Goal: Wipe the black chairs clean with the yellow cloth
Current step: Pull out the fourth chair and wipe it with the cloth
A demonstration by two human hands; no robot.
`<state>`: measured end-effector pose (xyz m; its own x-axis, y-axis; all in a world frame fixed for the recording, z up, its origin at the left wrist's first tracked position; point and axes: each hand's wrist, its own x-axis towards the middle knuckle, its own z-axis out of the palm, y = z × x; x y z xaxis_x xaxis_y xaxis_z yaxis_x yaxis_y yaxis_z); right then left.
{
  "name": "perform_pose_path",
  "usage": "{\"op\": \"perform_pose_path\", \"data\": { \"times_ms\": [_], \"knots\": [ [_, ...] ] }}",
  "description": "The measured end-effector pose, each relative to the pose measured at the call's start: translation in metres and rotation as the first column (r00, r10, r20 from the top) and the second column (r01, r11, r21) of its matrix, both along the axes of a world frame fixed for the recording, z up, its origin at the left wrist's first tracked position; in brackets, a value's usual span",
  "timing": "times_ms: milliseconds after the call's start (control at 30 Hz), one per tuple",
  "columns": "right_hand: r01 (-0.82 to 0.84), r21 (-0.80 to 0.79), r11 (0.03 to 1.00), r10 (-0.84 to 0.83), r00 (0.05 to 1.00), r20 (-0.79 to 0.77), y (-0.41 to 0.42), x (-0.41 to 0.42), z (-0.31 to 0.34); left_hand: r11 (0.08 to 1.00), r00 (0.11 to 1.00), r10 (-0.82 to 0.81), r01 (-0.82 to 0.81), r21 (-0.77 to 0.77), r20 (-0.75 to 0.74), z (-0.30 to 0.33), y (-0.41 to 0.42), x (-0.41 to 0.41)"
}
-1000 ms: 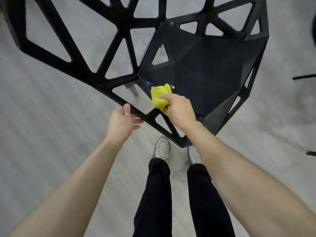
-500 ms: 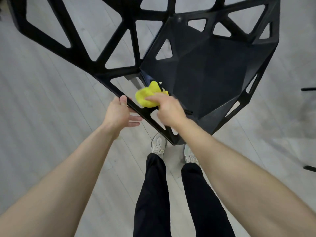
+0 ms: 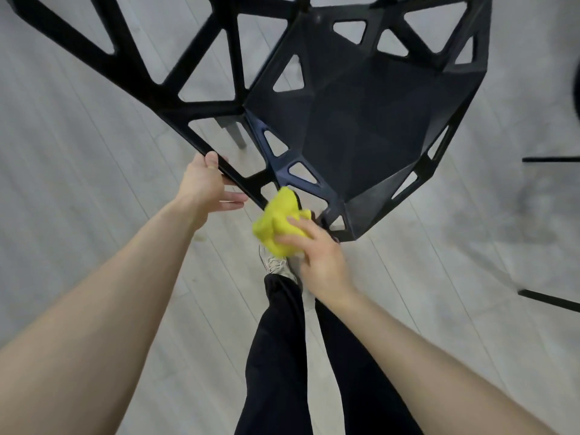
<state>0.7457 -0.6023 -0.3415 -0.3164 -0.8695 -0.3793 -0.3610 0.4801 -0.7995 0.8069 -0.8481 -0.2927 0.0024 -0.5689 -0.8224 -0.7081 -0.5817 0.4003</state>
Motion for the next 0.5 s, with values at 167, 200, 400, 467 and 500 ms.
{"op": "perform_pose_path", "data": {
  "times_ms": [167, 200, 400, 467, 500],
  "knots": [
    [0.166, 0.053, 0.985, -0.166, 0.986, 0.000, 0.028, -0.066, 0.008, 1.000, 1.000, -0.014, 0.014, -0.007, 0.004, 0.000, -0.002, 0.001],
    [0.249, 0.045, 0.967, -0.246, 0.966, -0.076, 0.012, -0.089, 0.009, 1.000, 1.000, -0.016, 0.016, -0.010, 0.004, 0.000, -0.001, 0.001],
    [0.385, 0.106, 0.917, -0.315, 0.860, -0.401, -0.051, -0.161, -0.015, 0.999, 0.999, -0.036, 0.036, -0.022, -0.005, 0.000, 0.001, 0.003],
    [0.110, 0.231, 0.967, 0.030, 0.846, -0.532, -0.033, -0.130, -0.035, 0.999, 0.999, -0.034, 0.034, -0.035, 0.008, 0.001, 0.001, 0.002],
    [-0.091, 0.287, 0.954, 0.246, 0.785, -0.568, -0.020, -0.122, -0.046, 0.999, 0.999, -0.034, 0.035, -0.038, 0.015, 0.000, 0.001, 0.002]
  ]
}}
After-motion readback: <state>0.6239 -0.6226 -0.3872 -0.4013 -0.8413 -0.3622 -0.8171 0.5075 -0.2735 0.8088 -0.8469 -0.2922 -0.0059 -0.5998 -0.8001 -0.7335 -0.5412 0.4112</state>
